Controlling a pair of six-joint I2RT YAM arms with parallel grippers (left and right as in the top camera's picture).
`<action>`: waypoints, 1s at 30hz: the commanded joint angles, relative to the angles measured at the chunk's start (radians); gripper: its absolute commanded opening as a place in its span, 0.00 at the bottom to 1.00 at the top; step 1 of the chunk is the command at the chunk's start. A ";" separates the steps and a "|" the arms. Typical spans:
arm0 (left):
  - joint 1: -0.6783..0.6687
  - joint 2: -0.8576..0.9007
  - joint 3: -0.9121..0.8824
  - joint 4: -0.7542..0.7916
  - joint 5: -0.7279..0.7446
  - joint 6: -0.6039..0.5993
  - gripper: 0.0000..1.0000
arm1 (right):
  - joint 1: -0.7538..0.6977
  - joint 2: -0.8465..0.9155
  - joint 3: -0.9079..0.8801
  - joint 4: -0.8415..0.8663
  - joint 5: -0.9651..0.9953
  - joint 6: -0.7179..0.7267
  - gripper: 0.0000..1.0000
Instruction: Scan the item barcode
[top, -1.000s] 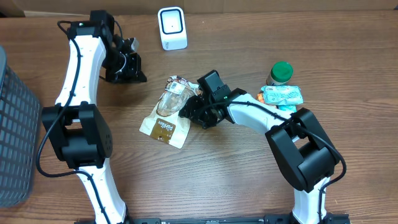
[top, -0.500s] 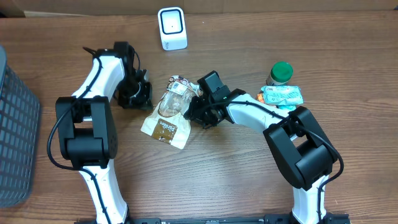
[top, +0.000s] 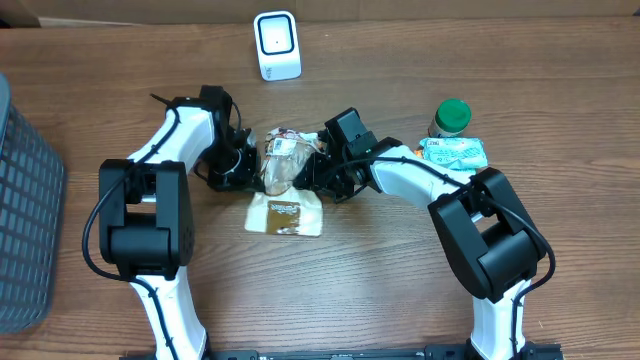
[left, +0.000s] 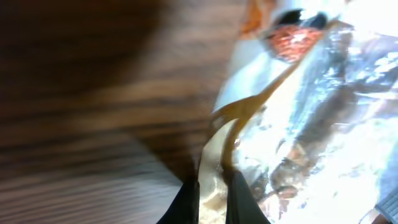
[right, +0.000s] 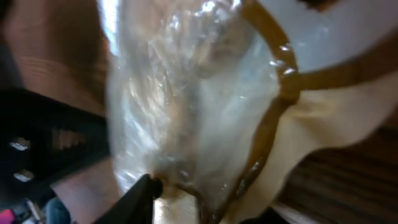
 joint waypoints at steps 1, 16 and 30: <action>-0.036 0.053 -0.066 0.008 0.029 -0.017 0.04 | -0.018 0.014 0.043 0.007 -0.068 -0.056 0.43; -0.032 0.053 -0.069 0.040 0.028 -0.018 0.04 | -0.099 0.015 -0.004 -0.082 -0.174 -0.144 0.63; -0.034 0.053 -0.069 0.050 0.028 -0.018 0.04 | -0.067 0.015 -0.133 0.169 -0.202 0.095 0.63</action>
